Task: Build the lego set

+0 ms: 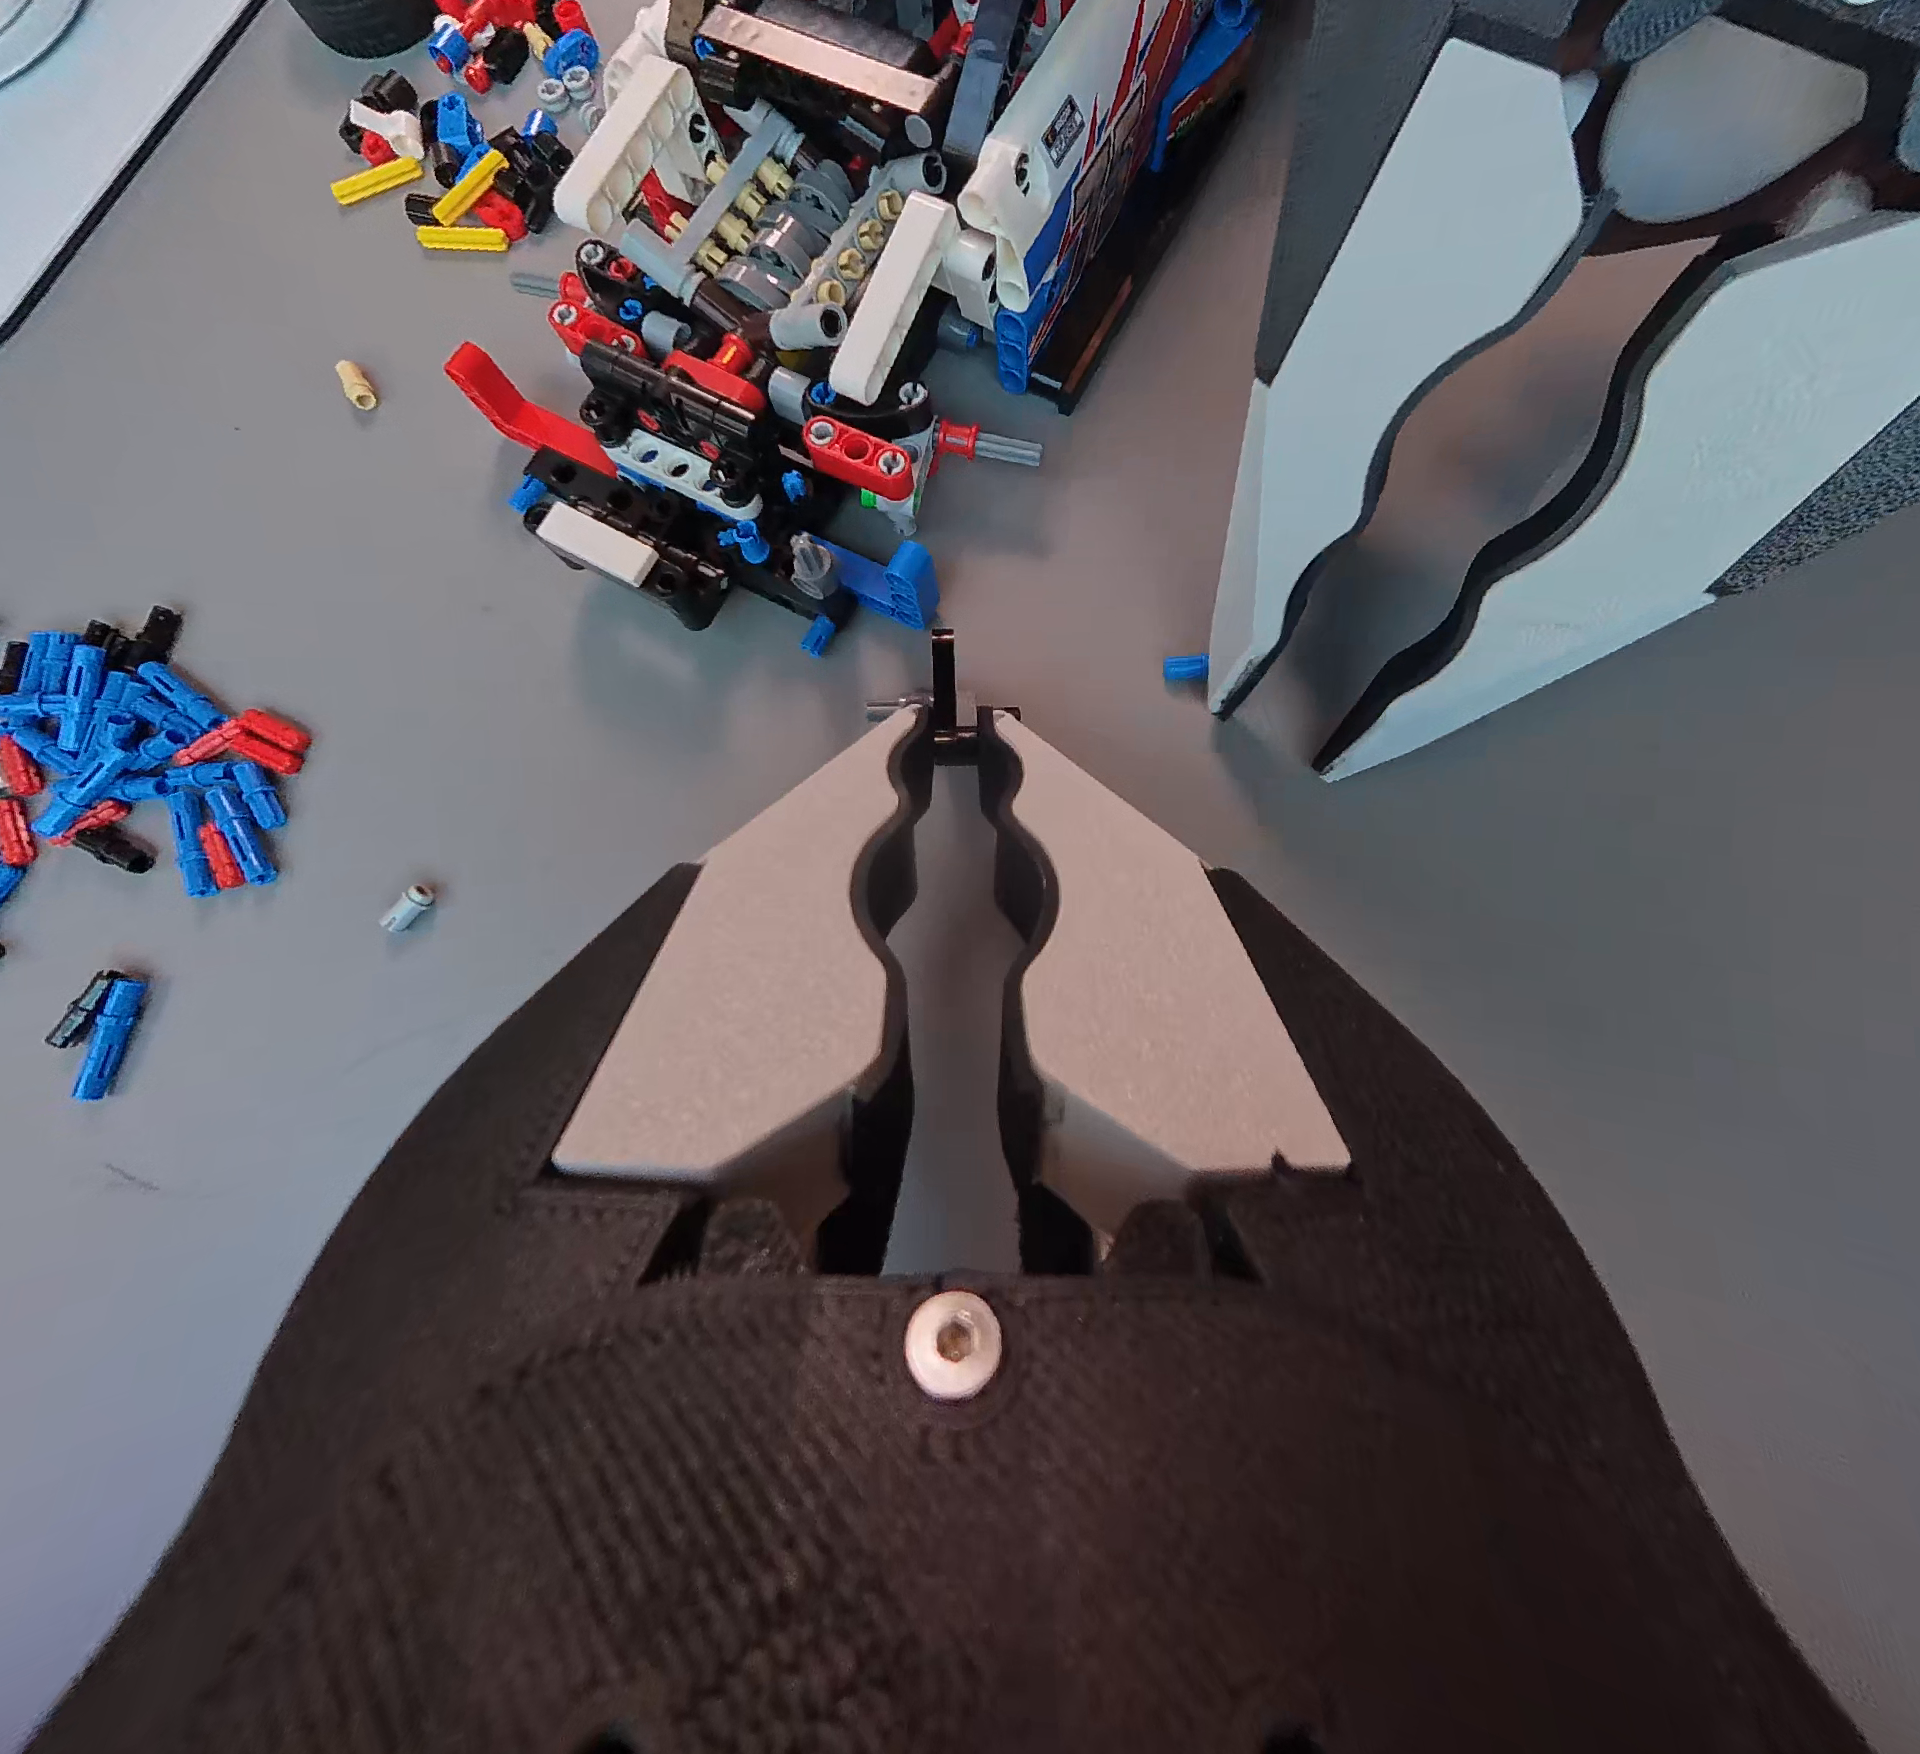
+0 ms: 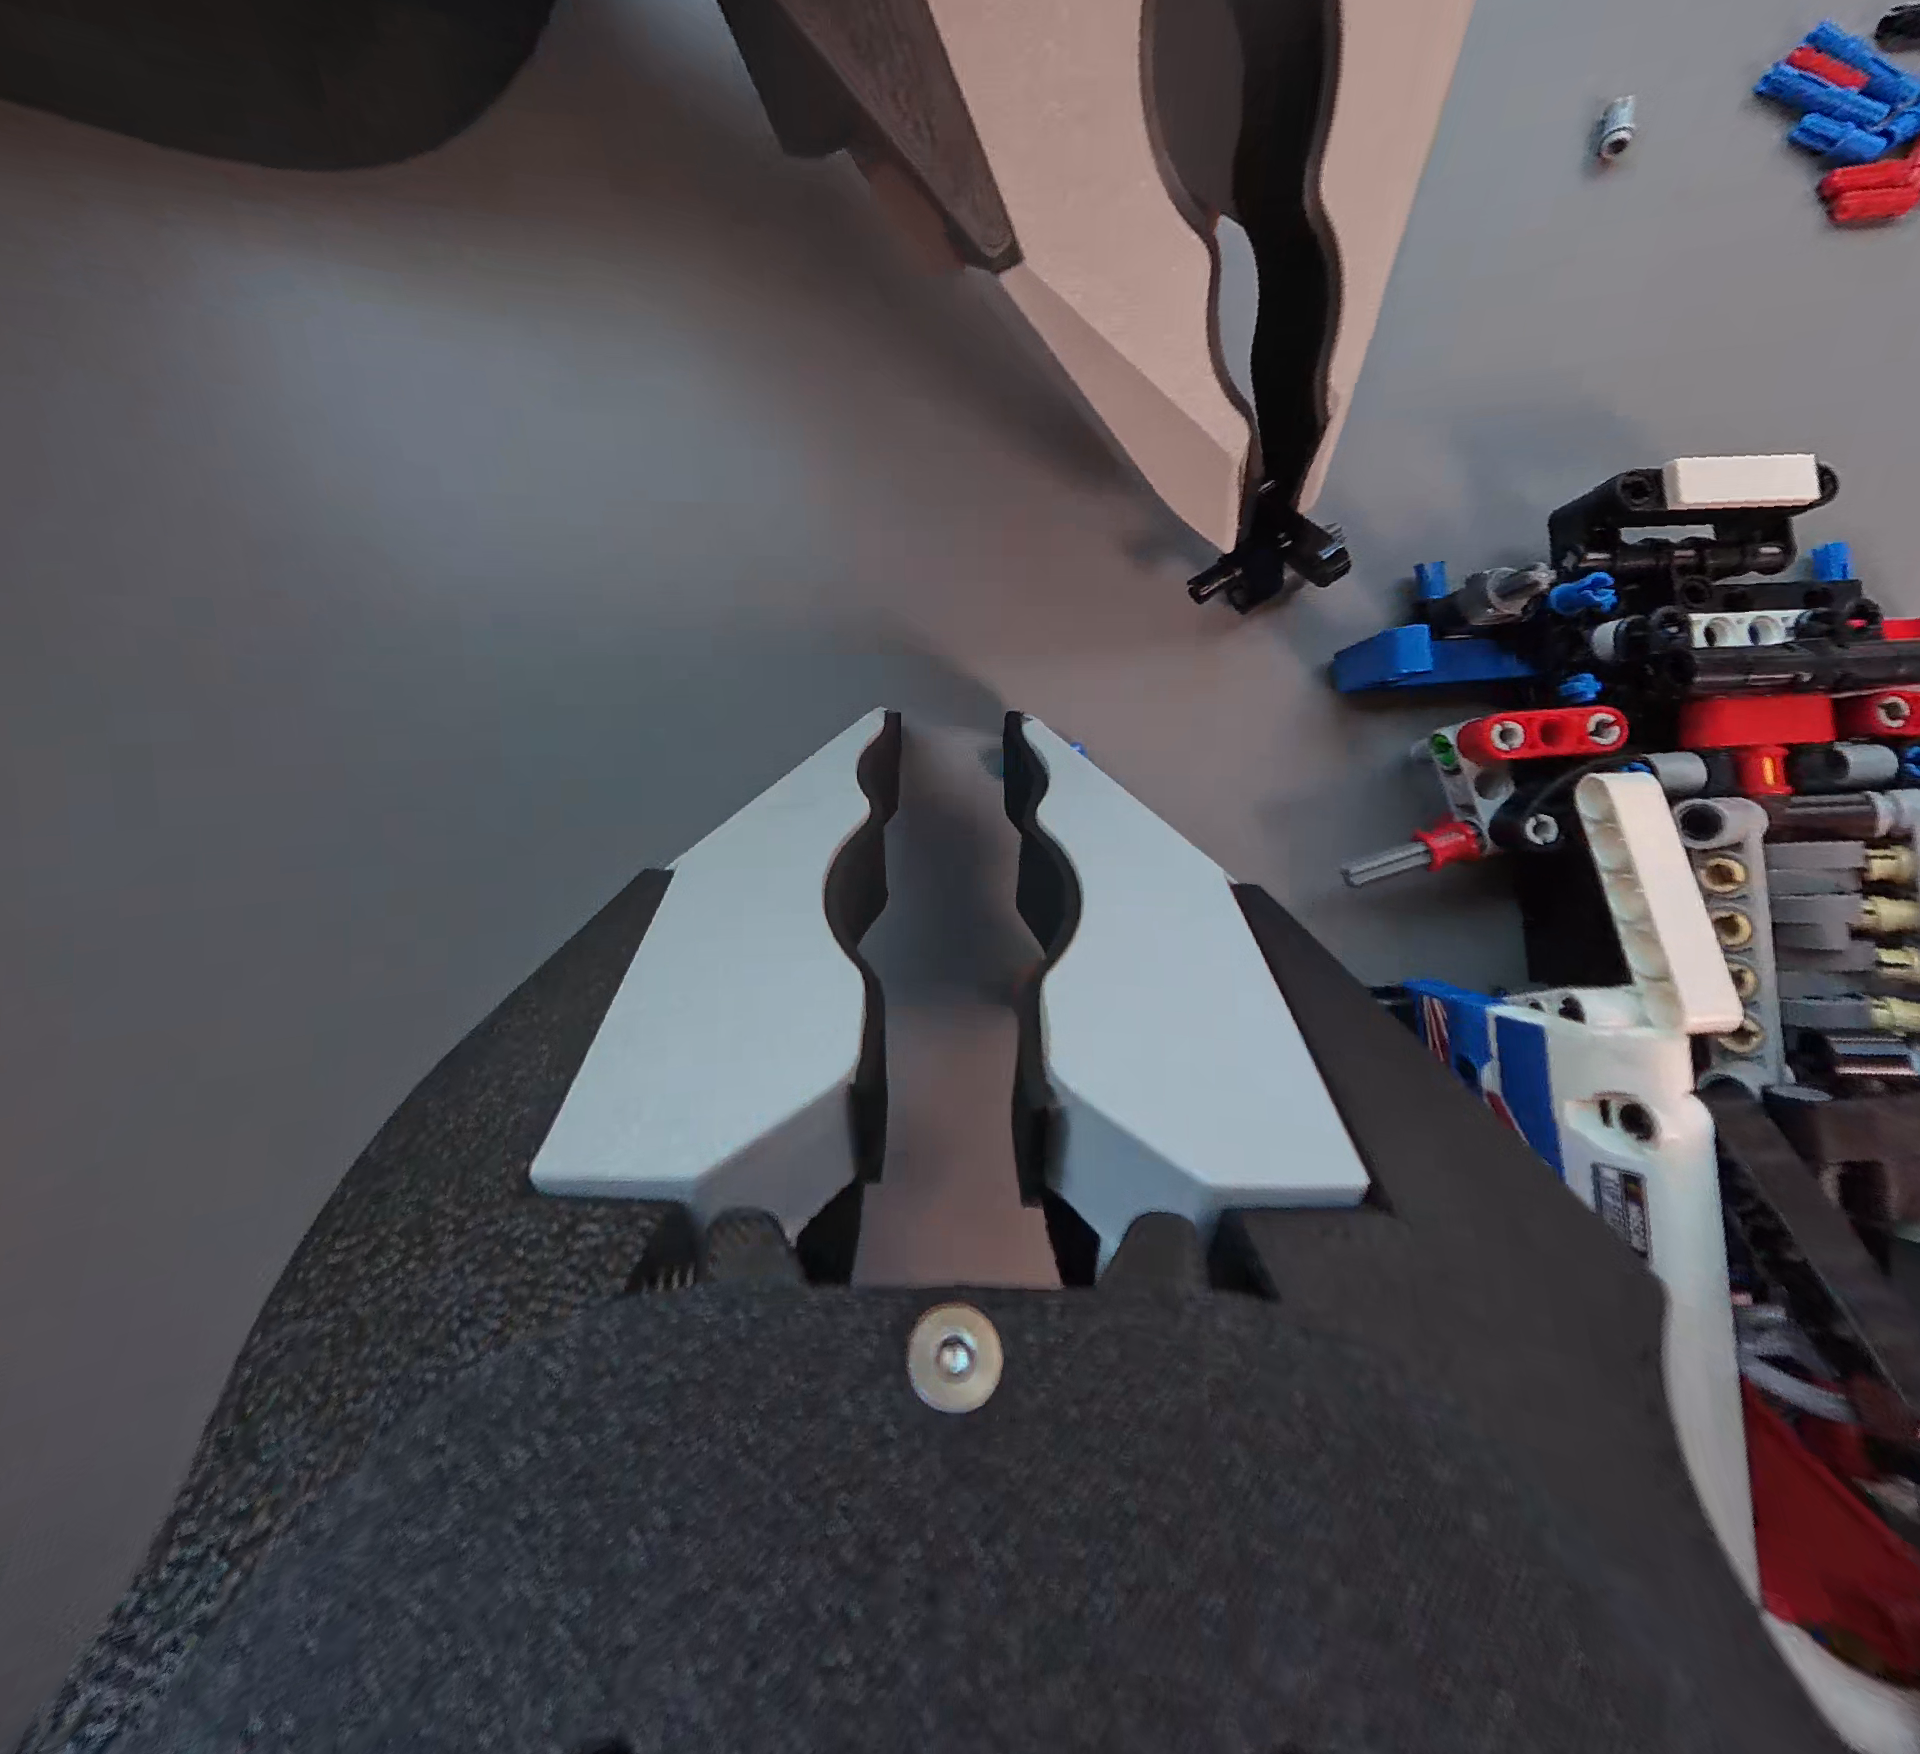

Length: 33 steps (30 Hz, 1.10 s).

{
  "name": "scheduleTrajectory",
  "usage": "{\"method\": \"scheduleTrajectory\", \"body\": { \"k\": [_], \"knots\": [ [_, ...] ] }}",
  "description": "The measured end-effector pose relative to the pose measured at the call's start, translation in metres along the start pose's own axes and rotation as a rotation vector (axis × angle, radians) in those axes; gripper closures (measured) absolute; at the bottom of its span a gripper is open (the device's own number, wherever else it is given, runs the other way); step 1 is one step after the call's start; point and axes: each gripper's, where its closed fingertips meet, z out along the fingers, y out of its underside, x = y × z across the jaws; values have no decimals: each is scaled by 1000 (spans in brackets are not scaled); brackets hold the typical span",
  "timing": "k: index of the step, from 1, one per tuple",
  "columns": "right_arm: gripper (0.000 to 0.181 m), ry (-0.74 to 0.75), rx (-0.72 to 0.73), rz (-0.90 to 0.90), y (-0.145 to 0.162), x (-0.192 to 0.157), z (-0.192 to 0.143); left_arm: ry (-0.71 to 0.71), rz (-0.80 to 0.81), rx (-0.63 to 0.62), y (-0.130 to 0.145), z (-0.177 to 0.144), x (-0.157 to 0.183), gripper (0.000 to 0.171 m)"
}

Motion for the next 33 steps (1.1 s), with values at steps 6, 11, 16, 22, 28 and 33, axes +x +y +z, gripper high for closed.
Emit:
{"method": "scheduleTrajectory", "body": {
  "k": [6, 11, 16, 22, 28, 33],
  "knots": [
    [165, 6, -16, 29, 15, -5, -11, -2, 1, 0, 0, 0, 0, 165],
    [164, 86, 48, 137, 14, 16, -17, -4, 2, -2, 0, 0, 0, 165],
    [163, 129, 18, 205, 16, 28, -11, -7, 5, -5, 1, 0, 1, 165],
    [173, 153, -6, 207, 16, 30, -10, -9, 1, -12, 2, 1, 1, 165],
    [179, 181, 8, 119, 13, 27, -8, -7, 8, -23, 4, 4, 3, 165],
    [179, 209, 67, 72, 8, 31, -8, -29, 29, 41, -6, 4, 3, 165]
  ]
}}
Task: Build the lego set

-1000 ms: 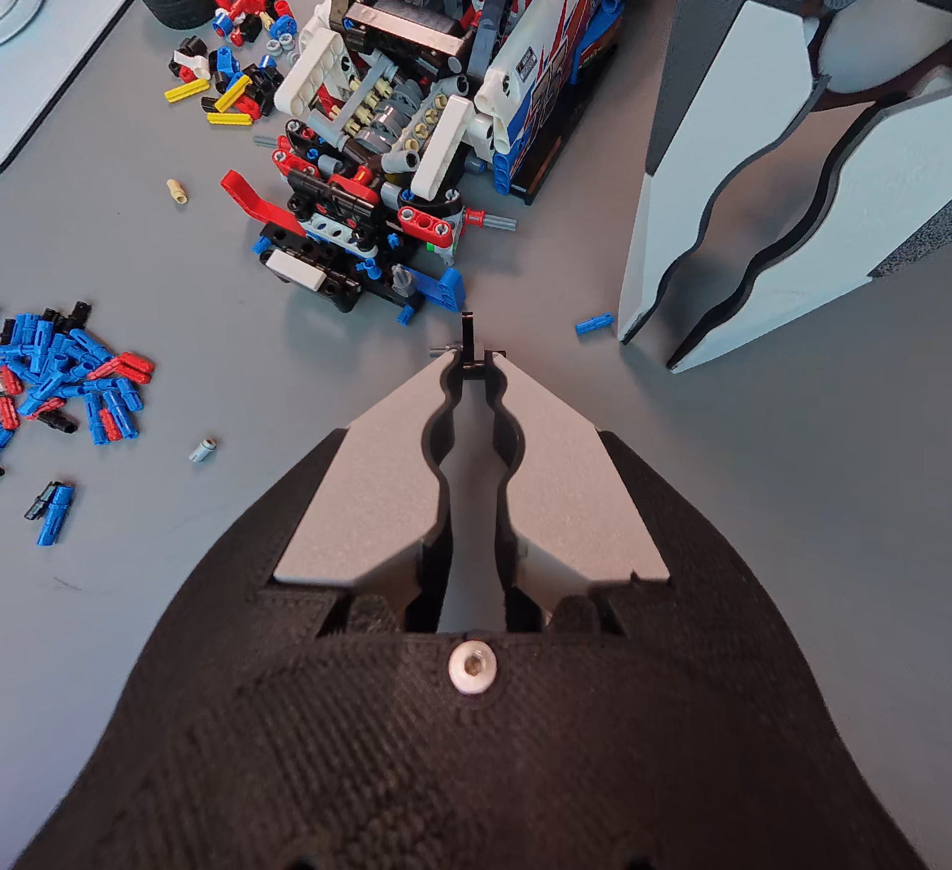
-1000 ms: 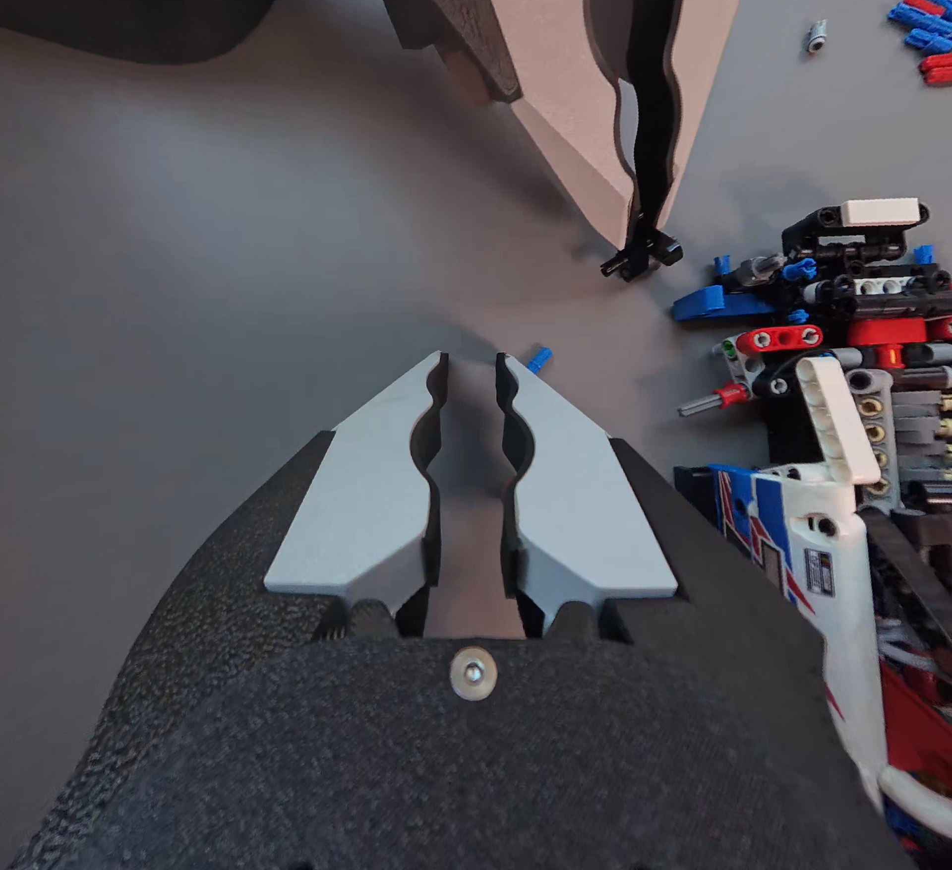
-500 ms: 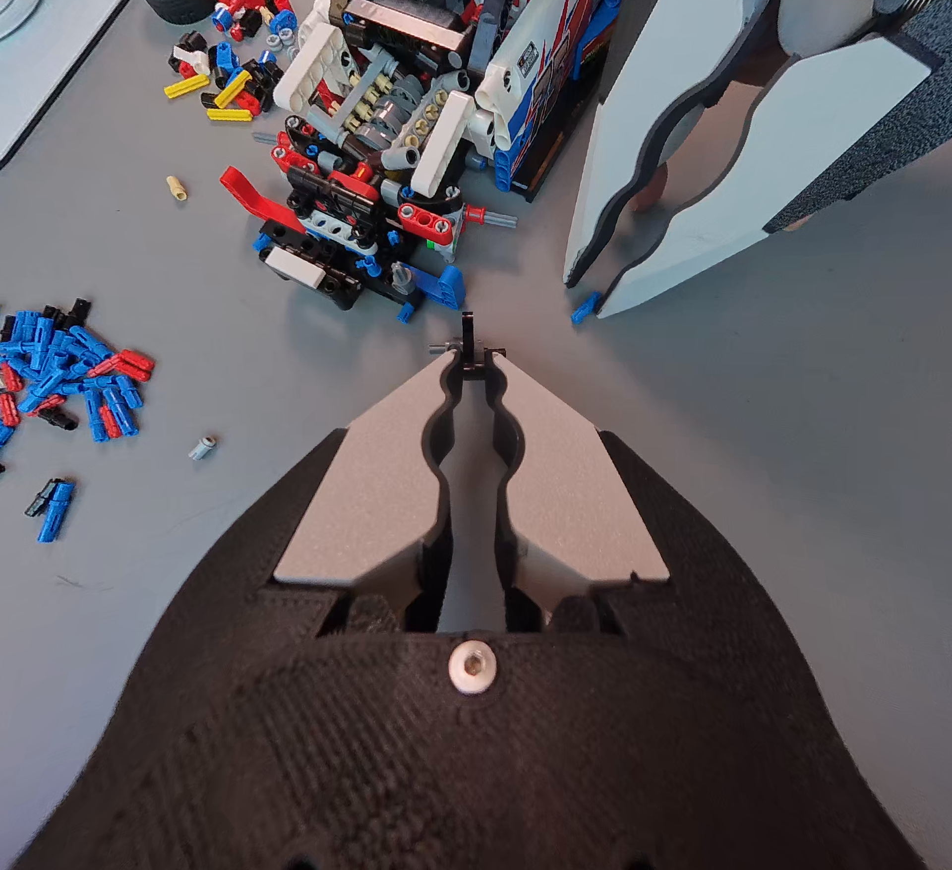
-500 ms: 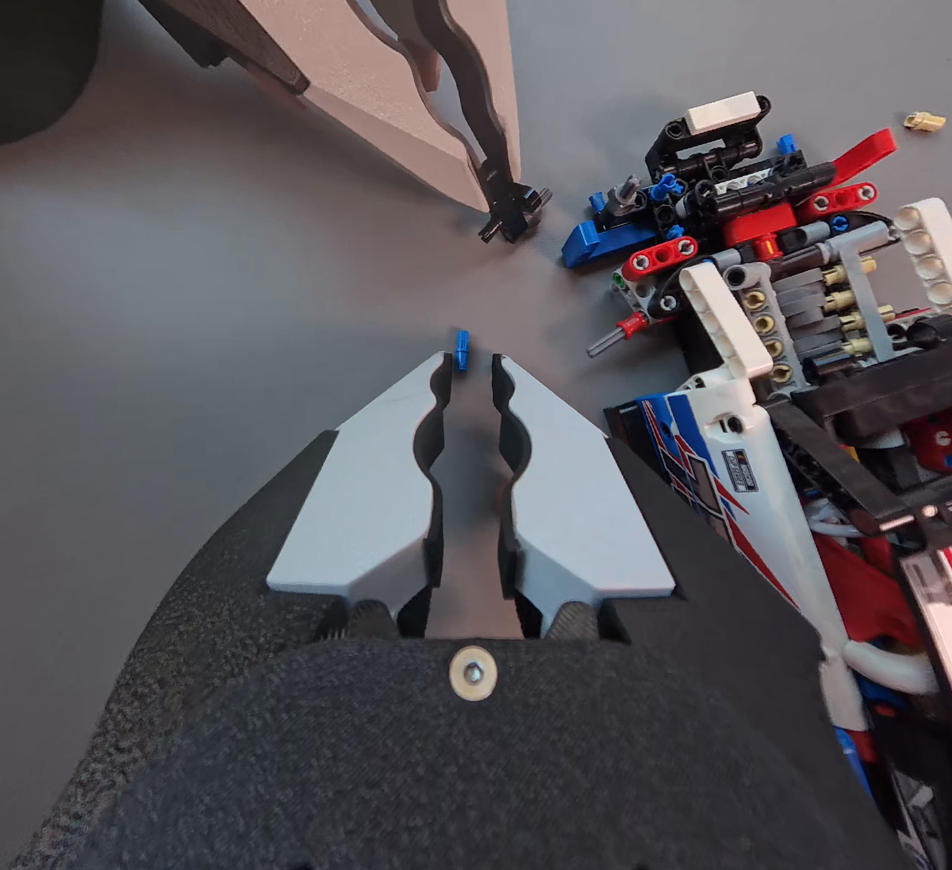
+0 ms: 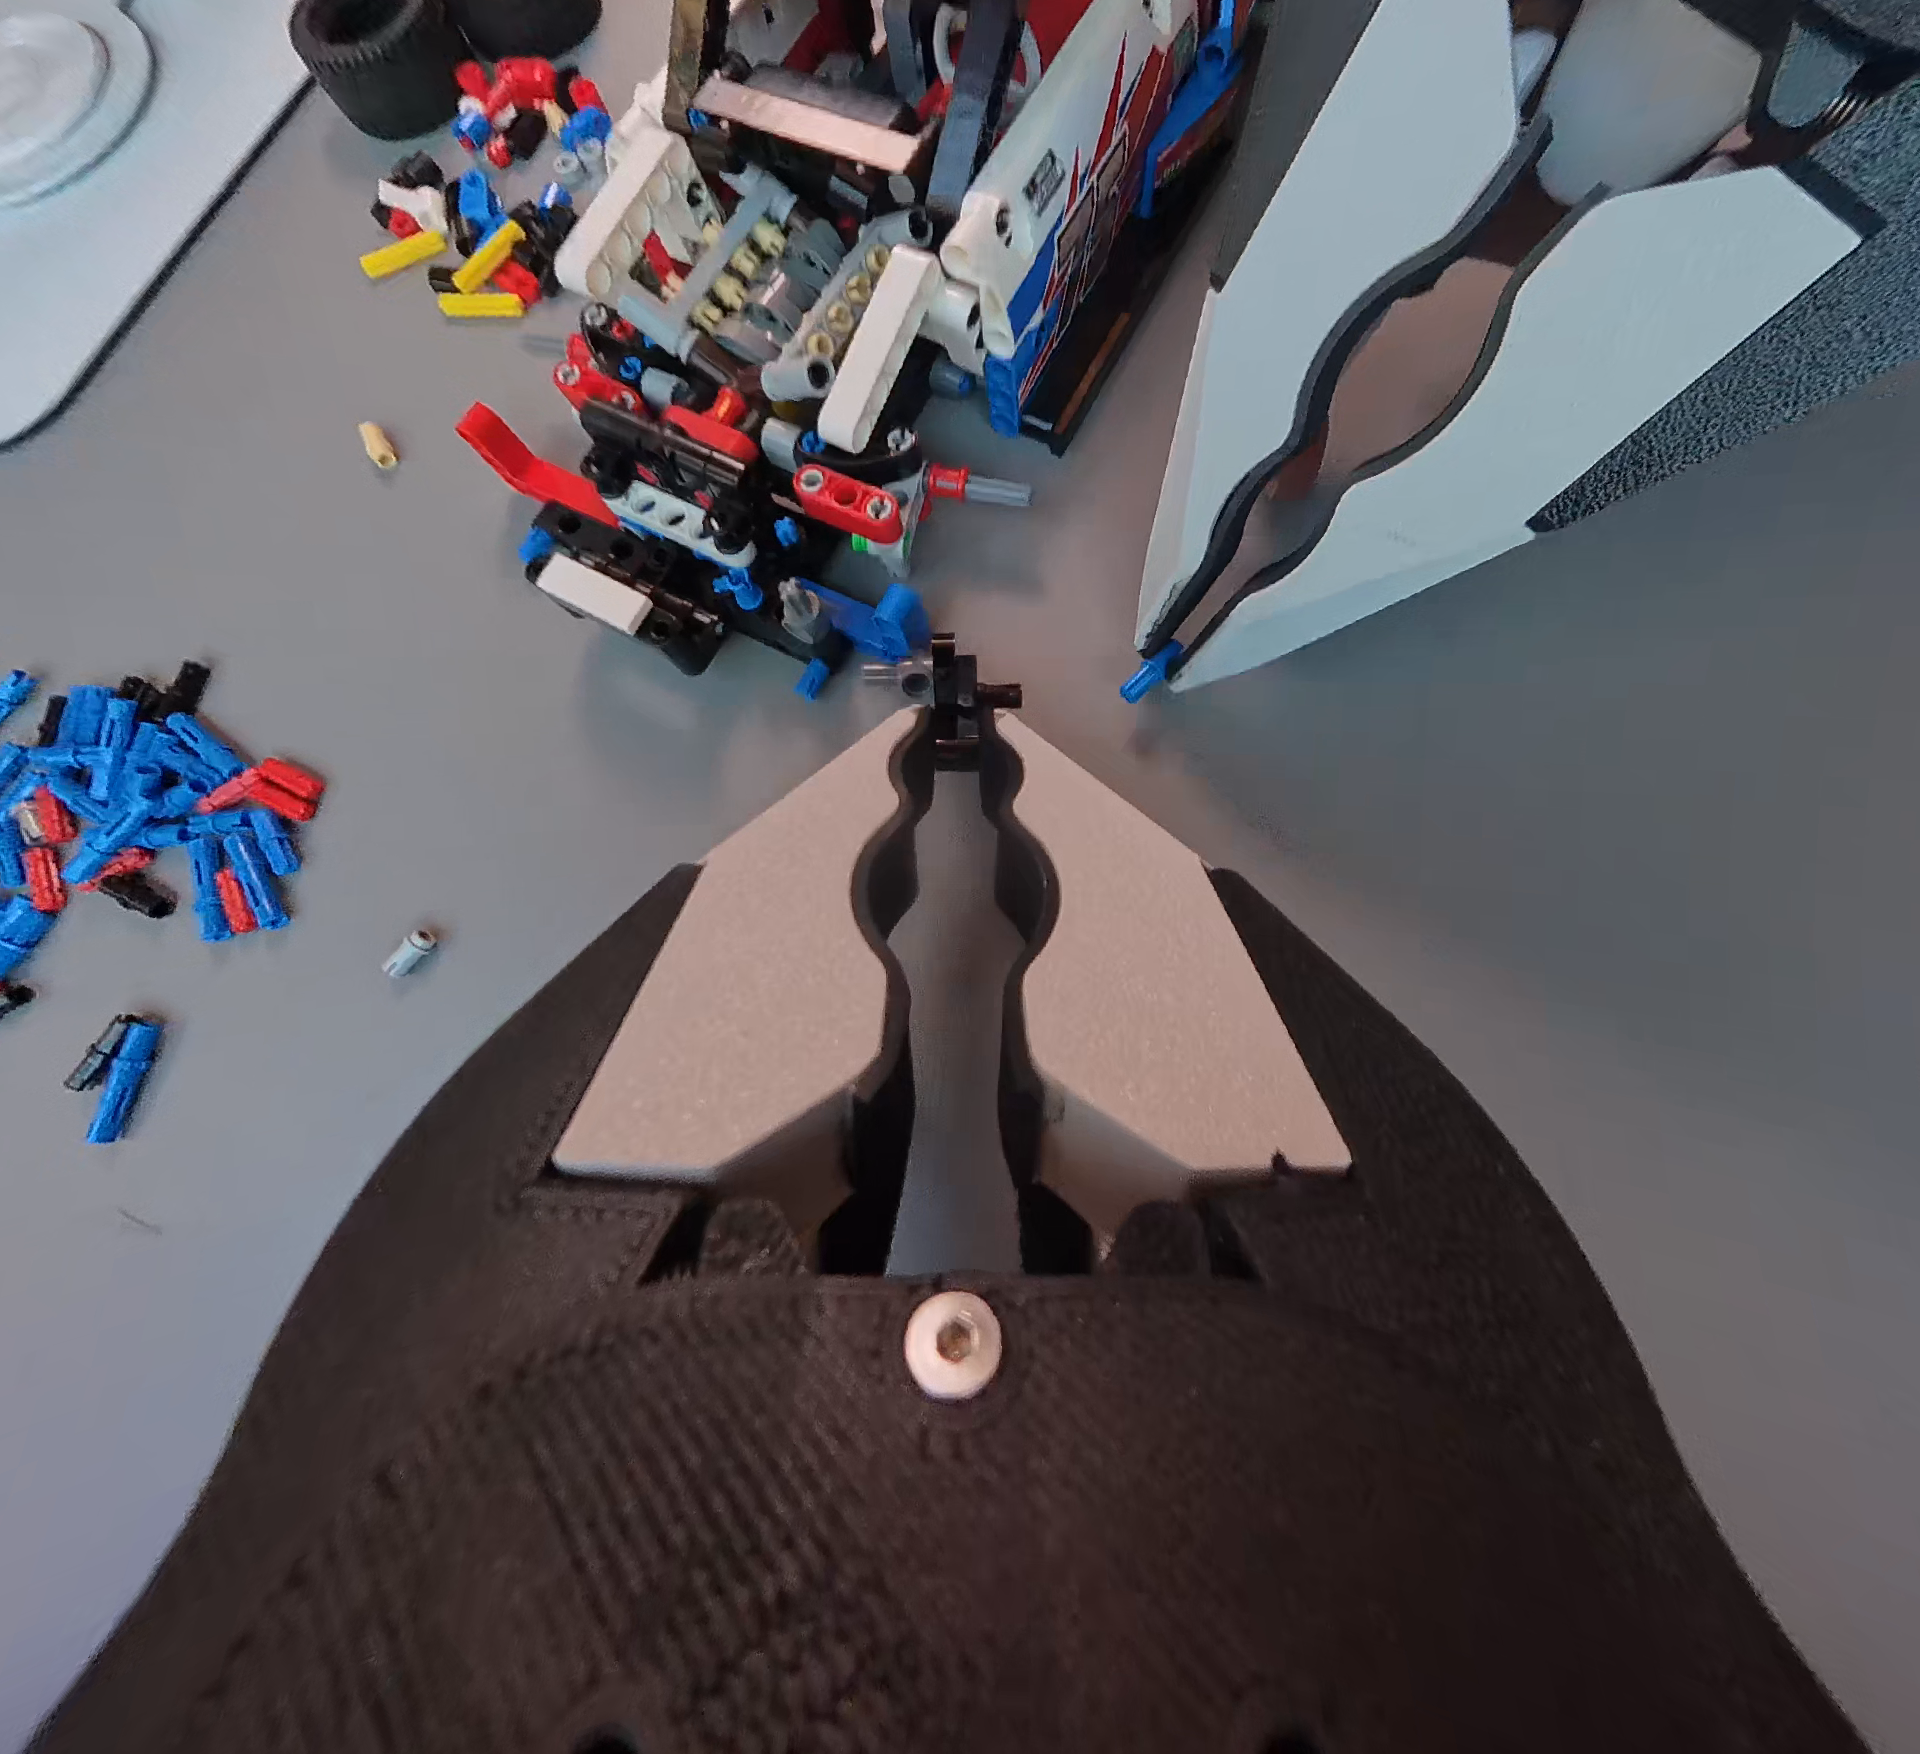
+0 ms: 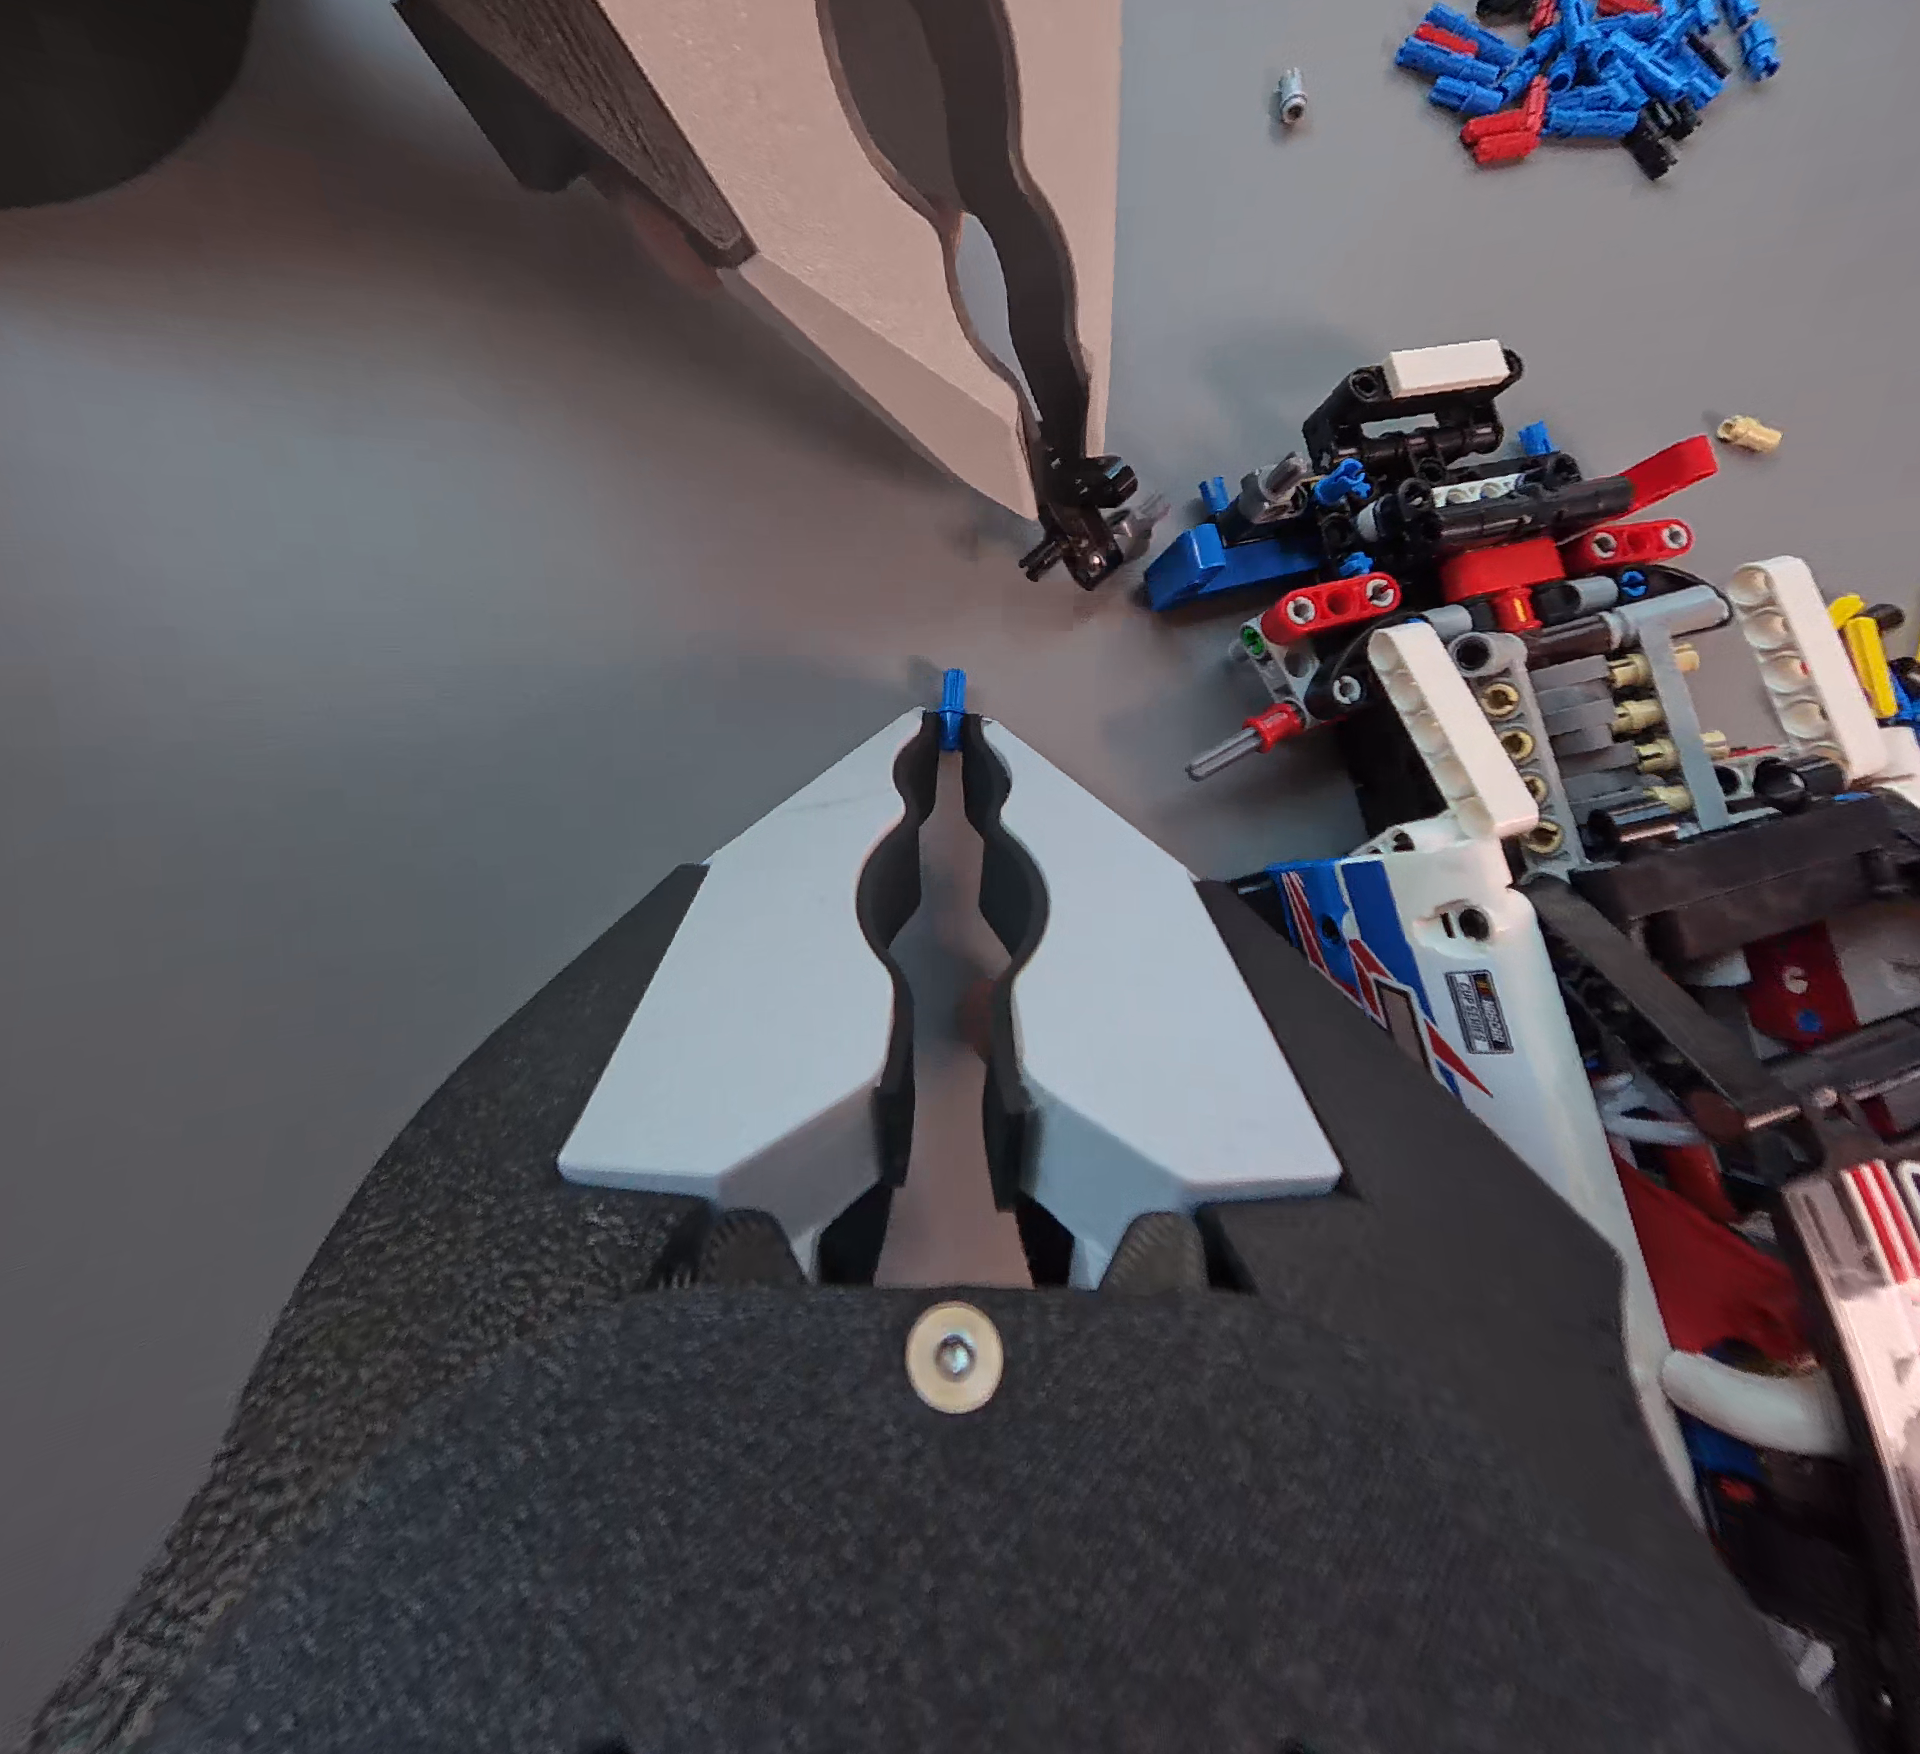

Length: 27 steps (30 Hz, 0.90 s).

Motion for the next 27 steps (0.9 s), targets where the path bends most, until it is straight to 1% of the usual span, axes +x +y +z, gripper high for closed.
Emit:
{"method": "scheduleTrajectory", "body": {
  "k": [1, 3, 5, 8, 10, 12, 15, 18, 23, 27],
  "knots": [
    [179, -3, 46, 19, -4, 0, -3, -1, 4, 35, -6, -2, 1, 165],
    [179, -14, 161, 115, -15, 5, -18, -21, 8, 125, -22, -8, 1, 165],
    [179, -60, 289, 258, -28, 8, -39, -31, 8, 200, -36, -15, 3, 165],
    [180, -184, 479, 520, -43, 9, -69, -61, 43, 313, -55, -22, 9, 165],
    [180, -262, 567, 681, -45, 11, -81, -87, 85, 366, -63, -23, 15, 165],
    [180, -315, 615, 784, -42, 12, -87, -96, 114, 412, -71, -25, 22, 165],
    [180, -352, 658, 853, -41, 12, -93, -109, 140, 468, -79, -28, 29, 165],
    [180, -329, 676, 845, -43, 15, -96, -113, 150, 512, -85, -32, 32, 165],
    [180, -333, 715, 836, -50, 14, -105, -109, 165, 535, -88, -30, 37, 165],
    [180, -335, 723, 858, -51, 13, -104, -106, 155, 552, -91, -29, 39, 165]
  ]
}}
